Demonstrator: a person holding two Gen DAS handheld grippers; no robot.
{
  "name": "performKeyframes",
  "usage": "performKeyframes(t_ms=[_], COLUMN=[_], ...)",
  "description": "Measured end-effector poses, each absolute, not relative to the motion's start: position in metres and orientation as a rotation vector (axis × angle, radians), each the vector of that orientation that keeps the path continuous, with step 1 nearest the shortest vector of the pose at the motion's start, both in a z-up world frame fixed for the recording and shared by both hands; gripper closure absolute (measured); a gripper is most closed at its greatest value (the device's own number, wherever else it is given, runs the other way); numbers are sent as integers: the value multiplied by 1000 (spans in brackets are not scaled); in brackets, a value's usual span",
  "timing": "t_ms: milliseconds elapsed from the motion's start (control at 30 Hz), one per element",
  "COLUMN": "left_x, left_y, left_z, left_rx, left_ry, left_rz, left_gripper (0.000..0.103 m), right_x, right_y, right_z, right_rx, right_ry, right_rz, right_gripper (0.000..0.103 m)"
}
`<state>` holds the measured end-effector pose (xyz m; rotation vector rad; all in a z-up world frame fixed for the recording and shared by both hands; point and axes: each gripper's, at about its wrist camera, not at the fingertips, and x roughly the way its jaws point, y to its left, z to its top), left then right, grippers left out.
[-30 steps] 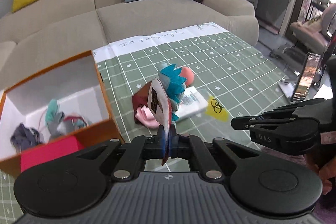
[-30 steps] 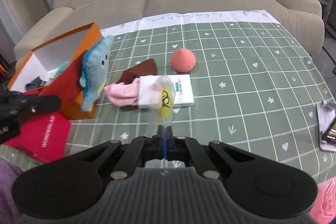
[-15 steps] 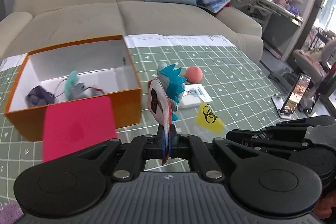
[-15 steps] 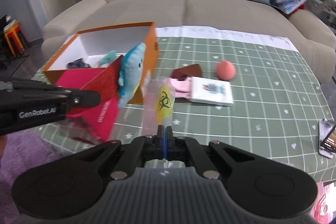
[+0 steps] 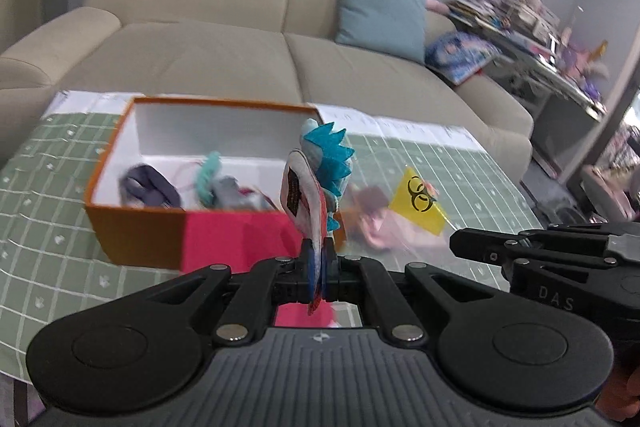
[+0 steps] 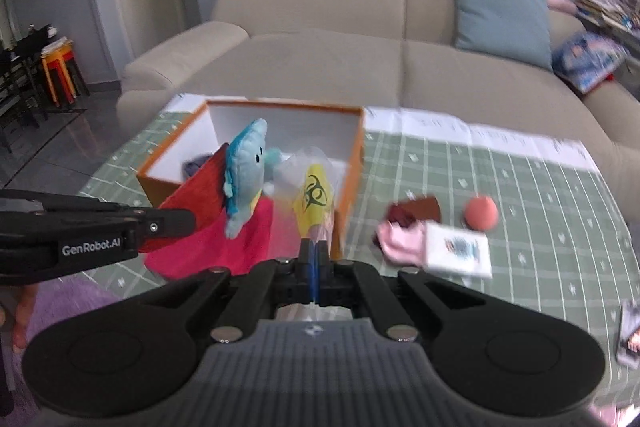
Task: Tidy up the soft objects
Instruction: 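Lift the pouch and clear bag and carry both over the orange shoebox, then open both tools to drop the pouch and bag into the shoebox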
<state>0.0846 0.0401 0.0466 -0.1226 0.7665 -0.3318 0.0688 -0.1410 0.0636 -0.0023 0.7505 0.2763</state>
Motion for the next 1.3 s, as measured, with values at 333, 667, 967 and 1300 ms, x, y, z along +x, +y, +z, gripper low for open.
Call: performKeyframes(t_ms=[333, 667, 967, 1300], left_x=[132, 205, 246, 245], left_y=[79, 90, 90, 95], left_z=[60, 30, -23, -38], left_rx=[-144, -118, -107, -122], left_ry=[720, 802, 946, 1007], left_rz=[-250, -214, -157, -115], left_gripper=[100, 100, 100, 64], right_x=[135, 223, 260, 259], right_y=[-95, -75, -69, -62], right_z=[78, 35, -18, -33], right_rx=[-27, 0, -72, -116], right_ry=[667, 755, 877, 925], right_rz=[348, 332, 283, 320], right_gripper=[103, 103, 103, 67])
